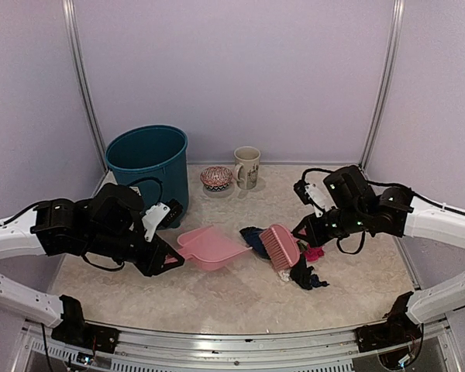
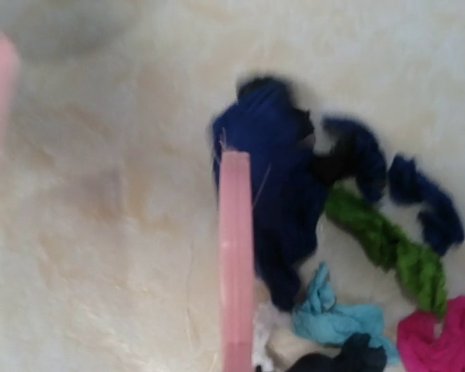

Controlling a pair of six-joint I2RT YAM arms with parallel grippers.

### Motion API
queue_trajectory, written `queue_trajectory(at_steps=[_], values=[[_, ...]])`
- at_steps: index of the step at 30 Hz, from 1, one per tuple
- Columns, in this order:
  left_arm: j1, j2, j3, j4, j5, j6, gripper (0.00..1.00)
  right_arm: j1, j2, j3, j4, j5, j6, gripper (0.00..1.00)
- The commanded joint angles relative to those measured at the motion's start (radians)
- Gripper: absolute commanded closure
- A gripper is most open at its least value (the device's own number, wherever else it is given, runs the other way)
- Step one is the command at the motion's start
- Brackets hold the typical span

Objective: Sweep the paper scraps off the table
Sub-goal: Sweep the paper scraps at the center of the board, then sweep the paper scraps into the dustpan.

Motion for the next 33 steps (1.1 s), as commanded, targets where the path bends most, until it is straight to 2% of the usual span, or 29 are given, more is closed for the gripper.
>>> queue_trajectory(at_steps=[1, 6, 15, 24, 33], values=[[-0.026, 0.042, -0.008, 0.039, 0.021, 0.011, 1.0, -0.04, -0.089, 0.091, -0.029, -0.041, -0.022, 1.0], [-0.071, 0.09, -0.024, 0.066, 0.02, 0.008, 1.0, -0.06, -0.123, 0.189, -0.128, 0.087, -0.055, 1.0], [-0.119, 0.262, -0.005, 0.067, -0.092, -0.028, 1.0, -0.086, -0.047, 0.214, -0.222, 0.509, -0.134, 1.0], [-0.117, 0.391, 0.003, 0.119, -0.177, -0.034, 1.0, -0.092, 0.107, 0.191, -0.086, 0.532, -0.296, 1.0], [-0.099, 0.494, 0.007, 0.224, -0.184, -0.008, 1.0, -0.092, 0.297, 0.269, 0.007, 0.429, -0.474, 1.0]])
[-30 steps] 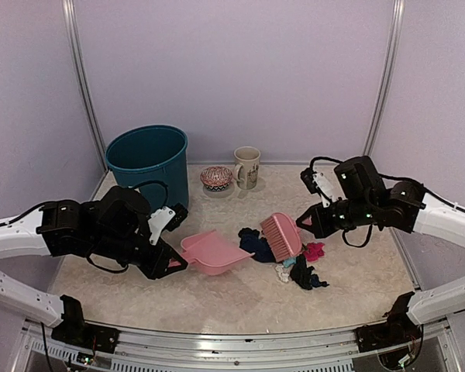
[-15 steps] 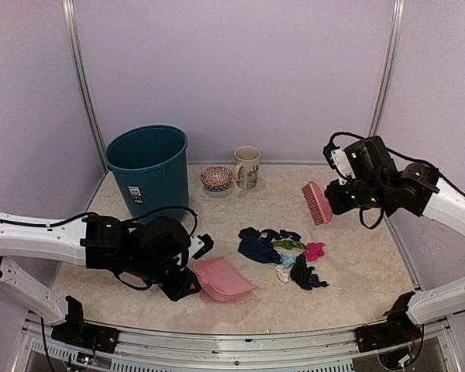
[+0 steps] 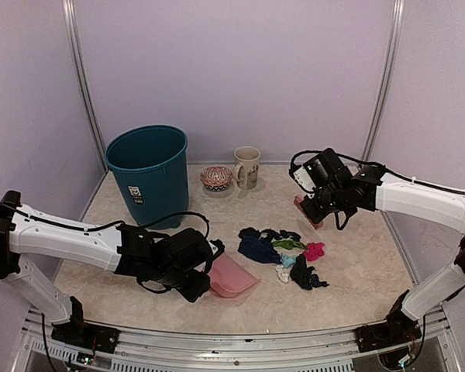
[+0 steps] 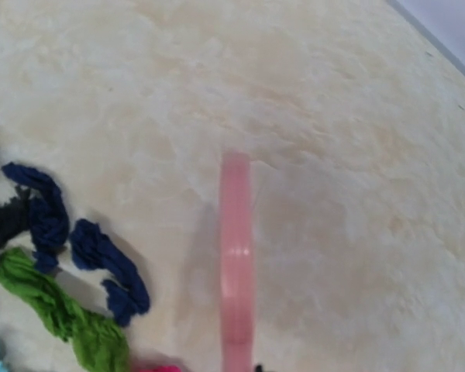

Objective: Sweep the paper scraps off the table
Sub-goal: Sweep the paper scraps into the dustpan.

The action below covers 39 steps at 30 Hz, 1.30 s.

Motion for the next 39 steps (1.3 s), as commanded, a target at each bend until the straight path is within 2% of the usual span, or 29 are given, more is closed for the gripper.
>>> queue_trajectory(at_steps=[1, 9, 19, 30, 39], values=[[0.015, 0.047, 0.023, 0.064, -0.02, 0.014, 1.0, -0.007, 0.085, 0.074, 0.077, -0.058, -0.12, 1.0], [0.049, 0.091, 0.044, 0.113, -0.005, 0.033, 1.0, 0.019, 0.227, 0.136, 0.095, -0.2, -0.158, 1.0], [0.071, 0.129, 0.054, 0.146, 0.013, 0.047, 1.0, 0.139, 0.294, 0.182, 0.067, -0.319, -0.12, 1.0], [0.074, 0.143, 0.055, 0.169, 0.012, 0.047, 1.0, 0.25, 0.231, 0.189, 0.049, -0.458, -0.03, 1.0], [0.074, 0.149, 0.033, 0.194, 0.02, 0.047, 1.0, 0.261, 0.117, 0.149, 0.035, -0.397, 0.012, 1.0]])
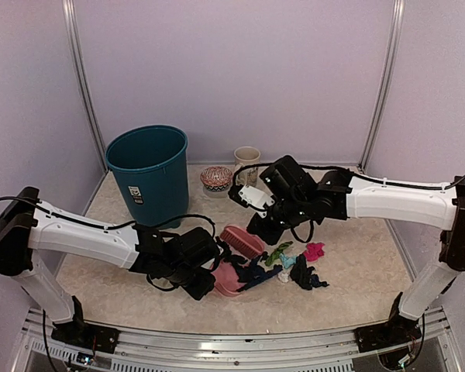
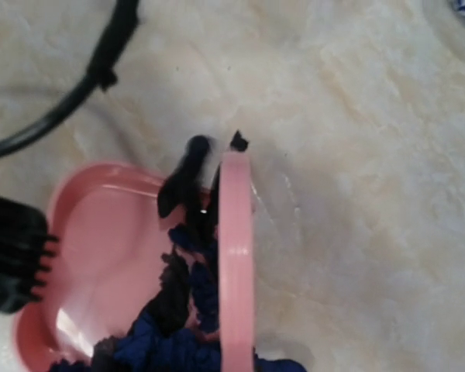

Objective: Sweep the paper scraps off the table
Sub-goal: Sweep the paper scraps into the dustpan.

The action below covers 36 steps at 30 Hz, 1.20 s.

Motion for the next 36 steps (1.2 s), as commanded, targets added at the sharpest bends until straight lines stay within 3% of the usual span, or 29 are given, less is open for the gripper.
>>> queue_trajectory(at_steps=[1, 7, 13, 23, 29, 36], values=[[0.02, 0.027, 0.008, 0.126, -0.018, -0.003, 1.0, 0.008, -0.087, -0.024, -0.032, 0.032, 0.035, 1.0], [0.018, 0.02, 0.0, 0.128, -0.021, -0.004, 1.0, 0.007, -0.175, -0.054, -0.02, 0.182, 0.035, 1.0], [0.017, 0.01, -0.008, 0.125, -0.019, -0.007, 1.0, 0.006, -0.164, -0.105, 0.155, 0.258, -0.056, 1.0], [0.017, -0.004, -0.015, 0.133, -0.013, -0.01, 1.0, -0.001, -0.016, -0.217, 0.542, 0.11, -0.389, 1.0], [0.016, -0.008, -0.027, 0.141, -0.01, -0.012, 1.0, -0.007, 0.065, -0.203, 0.537, -0.022, -0.427, 1.0], [0.018, 0.002, -0.027, 0.132, -0.008, -0.005, 1.0, -0.006, 0.016, -0.263, 0.5, -0.064, -0.409, 1.0]])
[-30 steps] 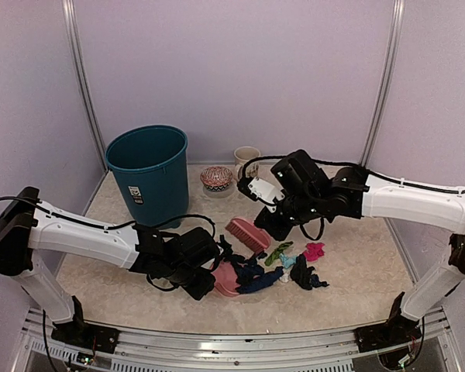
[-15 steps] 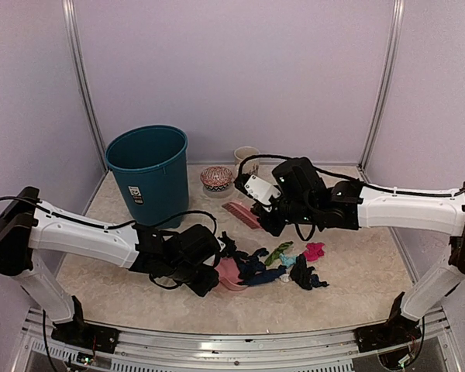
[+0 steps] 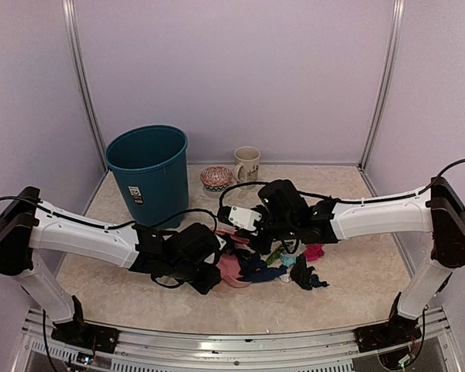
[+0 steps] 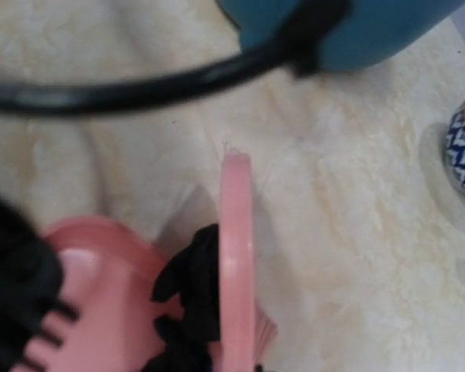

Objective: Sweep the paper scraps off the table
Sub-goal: Sweep the paper scraps into the dustpan.

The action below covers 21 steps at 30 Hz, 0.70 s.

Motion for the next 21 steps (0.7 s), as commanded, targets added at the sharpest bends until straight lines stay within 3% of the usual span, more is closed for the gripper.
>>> queue_trajectory(at_steps=[1, 13, 17, 21], values=[[0.007, 0.001, -0.011, 0.001, 0.001, 0.002, 1.0, -0.005, -0.059, -0.047, 0.0, -0.054, 0.003, 1.0], [0.017, -0.021, -0.026, 0.003, -0.003, -0.002, 1.0, 0.016, -0.263, -0.166, -0.064, -0.05, 0.058, 1.0], [0.016, -0.012, -0.037, 0.021, 0.002, -0.003, 1.0, 0.016, -0.318, -0.176, -0.077, 0.081, 0.093, 1.0], [0.007, -0.01, -0.053, 0.036, 0.0, 0.002, 1.0, 0.015, -0.367, -0.178, -0.102, 0.315, 0.118, 1.0]])
